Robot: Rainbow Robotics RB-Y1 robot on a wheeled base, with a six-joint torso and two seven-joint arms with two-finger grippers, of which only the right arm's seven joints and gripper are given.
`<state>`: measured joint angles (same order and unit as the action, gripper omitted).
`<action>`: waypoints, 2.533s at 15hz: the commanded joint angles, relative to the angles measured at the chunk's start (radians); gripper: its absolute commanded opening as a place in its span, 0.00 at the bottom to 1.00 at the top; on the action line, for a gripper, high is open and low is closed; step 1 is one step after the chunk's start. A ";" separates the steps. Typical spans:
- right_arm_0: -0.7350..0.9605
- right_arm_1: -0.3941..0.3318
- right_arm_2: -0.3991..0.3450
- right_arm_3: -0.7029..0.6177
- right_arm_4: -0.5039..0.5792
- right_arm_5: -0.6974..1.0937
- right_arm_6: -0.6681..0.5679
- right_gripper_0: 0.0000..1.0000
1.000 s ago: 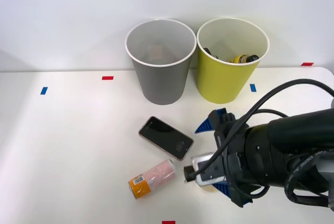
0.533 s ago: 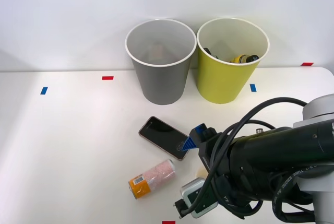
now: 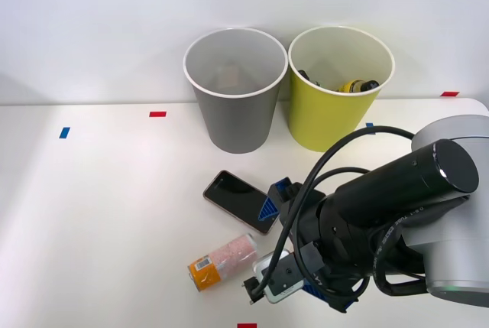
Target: Put cans in the gray bin, plastic bottles in the light green bin
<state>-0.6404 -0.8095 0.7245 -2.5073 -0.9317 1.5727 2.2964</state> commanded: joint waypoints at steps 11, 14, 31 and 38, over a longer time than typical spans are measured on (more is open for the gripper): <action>-0.039 0.020 0.247 0.099 0.142 -0.243 -0.040 1.00; -0.051 0.081 0.283 0.157 0.194 -0.255 -0.040 1.00; -0.094 0.199 0.415 0.283 0.321 -0.290 -0.118 1.00; -0.094 0.300 0.440 0.435 0.347 -0.315 -0.103 1.00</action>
<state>-0.7350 -0.5321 1.1624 -2.1013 -0.5935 1.2637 2.1903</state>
